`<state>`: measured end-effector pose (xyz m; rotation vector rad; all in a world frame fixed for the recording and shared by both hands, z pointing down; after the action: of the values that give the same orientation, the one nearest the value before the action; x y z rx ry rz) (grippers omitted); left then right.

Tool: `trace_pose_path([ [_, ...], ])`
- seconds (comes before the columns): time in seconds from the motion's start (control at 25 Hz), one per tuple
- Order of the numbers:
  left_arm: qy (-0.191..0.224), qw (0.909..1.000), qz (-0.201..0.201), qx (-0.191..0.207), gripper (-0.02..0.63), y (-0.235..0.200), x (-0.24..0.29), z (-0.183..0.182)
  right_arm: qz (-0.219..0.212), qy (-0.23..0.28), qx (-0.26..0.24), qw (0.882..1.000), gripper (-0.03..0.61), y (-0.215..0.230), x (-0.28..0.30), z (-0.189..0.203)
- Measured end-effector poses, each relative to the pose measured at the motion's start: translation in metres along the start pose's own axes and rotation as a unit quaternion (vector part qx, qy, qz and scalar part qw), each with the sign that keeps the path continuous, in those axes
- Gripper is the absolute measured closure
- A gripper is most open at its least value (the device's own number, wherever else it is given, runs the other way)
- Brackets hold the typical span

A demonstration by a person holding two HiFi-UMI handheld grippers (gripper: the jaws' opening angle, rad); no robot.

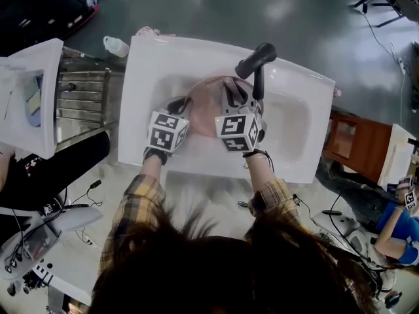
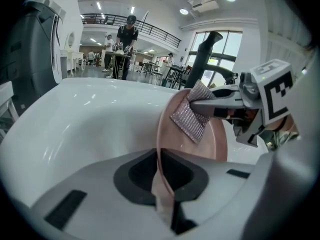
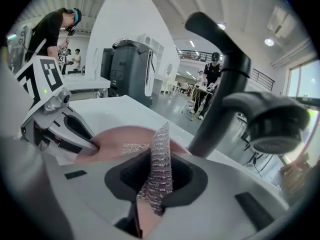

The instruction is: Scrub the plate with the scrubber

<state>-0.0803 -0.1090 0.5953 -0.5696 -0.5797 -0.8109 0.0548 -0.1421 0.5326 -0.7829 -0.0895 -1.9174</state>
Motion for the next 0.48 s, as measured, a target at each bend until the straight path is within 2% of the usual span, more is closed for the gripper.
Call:
trace_pose_path([
  [0.24,-0.004,1.0000,0.000,-0.004,0.581,0.000,0.002,0.003,-0.027,-0.012,-0.044,0.999,0.498,-0.032,0.010,-0.003],
  [0.48,-0.011,0.9999,-0.001,-0.010,0.581,0.001,0.000,0.003,-0.058,-0.047,-0.072,0.995,0.499,-0.053,0.012,0.000],
])
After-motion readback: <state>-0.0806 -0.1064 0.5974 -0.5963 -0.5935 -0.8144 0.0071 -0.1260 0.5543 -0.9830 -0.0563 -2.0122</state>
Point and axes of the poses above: the fingertips, and each gripper's own axes: x forward along the fingers, y to its right, z out of its underside, the point moved 4 cm from there along -x, backward along the fingers, and after that the axes turned 3 degrees about y, right-handed, at the moved point
